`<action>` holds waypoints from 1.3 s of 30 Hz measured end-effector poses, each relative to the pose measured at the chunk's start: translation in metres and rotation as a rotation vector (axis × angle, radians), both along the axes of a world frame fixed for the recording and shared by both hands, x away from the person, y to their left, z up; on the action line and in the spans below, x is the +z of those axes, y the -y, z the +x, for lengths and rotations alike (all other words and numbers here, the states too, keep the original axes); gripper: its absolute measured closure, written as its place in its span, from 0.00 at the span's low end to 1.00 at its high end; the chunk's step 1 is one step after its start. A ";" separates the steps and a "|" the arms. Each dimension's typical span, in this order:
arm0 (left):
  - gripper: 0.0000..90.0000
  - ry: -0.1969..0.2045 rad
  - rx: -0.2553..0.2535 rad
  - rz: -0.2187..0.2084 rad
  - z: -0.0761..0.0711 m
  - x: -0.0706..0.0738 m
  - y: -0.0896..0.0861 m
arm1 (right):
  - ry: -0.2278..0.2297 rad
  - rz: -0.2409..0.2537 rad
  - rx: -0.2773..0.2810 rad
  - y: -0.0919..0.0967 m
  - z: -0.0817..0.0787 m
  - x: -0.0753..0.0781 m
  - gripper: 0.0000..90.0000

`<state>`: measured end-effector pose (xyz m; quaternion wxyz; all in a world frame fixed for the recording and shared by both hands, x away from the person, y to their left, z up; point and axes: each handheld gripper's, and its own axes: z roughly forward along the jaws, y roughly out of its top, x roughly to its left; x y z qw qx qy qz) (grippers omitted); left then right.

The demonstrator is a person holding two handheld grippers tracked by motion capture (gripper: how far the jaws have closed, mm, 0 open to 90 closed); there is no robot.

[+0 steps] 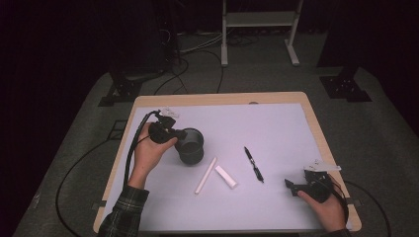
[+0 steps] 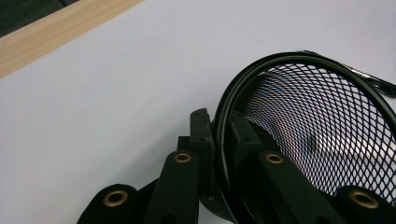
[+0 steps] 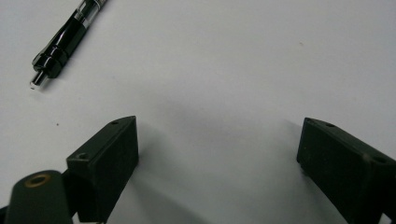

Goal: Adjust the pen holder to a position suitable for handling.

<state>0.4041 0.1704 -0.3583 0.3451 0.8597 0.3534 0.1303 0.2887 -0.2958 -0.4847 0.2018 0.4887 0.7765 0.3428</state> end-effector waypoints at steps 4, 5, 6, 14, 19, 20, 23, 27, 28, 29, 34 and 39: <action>0.92 -0.002 -0.016 -0.005 -0.005 0.000 0.003 | 0.001 -0.001 0.001 0.000 0.000 0.000 0.13; 0.92 -0.004 -0.020 -0.008 -0.007 0.000 0.004 | 0.002 0.000 0.000 0.000 0.000 0.000 0.13; 0.92 -0.004 -0.027 -0.007 -0.008 0.000 0.005 | 0.001 0.000 0.000 0.000 0.000 0.000 0.13; 0.92 -0.004 -0.064 -0.010 -0.022 0.005 0.012 | 0.002 0.000 0.000 0.000 0.000 0.000 0.13; 0.92 -0.004 -0.093 -0.016 -0.030 0.006 0.017 | 0.001 0.001 -0.001 0.000 0.000 0.000 0.13; 0.92 -0.007 -0.100 -0.015 -0.032 0.007 0.018 | 0.001 0.001 -0.001 0.000 0.000 0.000 0.13; 0.92 -0.012 -0.120 -0.021 -0.037 0.007 0.021 | 0.001 0.001 -0.001 0.000 0.000 0.000 0.13; 0.92 -0.015 -0.142 -0.016 -0.045 0.008 0.026 | 0.001 0.003 -0.003 0.000 0.000 0.000 0.13; 0.92 -0.015 -0.145 -0.016 -0.047 0.007 0.027 | 0.001 0.002 -0.003 0.000 0.000 0.000 0.13; 0.92 -0.014 -0.153 -0.016 -0.049 0.007 0.029 | 0.001 0.002 -0.002 0.000 0.000 0.000 0.13; 0.92 -0.021 -0.191 -0.017 -0.059 0.006 0.037 | 0.001 0.000 -0.001 0.000 0.000 0.000 0.13; 0.92 -0.042 -0.221 -0.022 -0.067 0.003 0.044 | 0.001 0.000 -0.001 0.000 0.000 0.000 0.13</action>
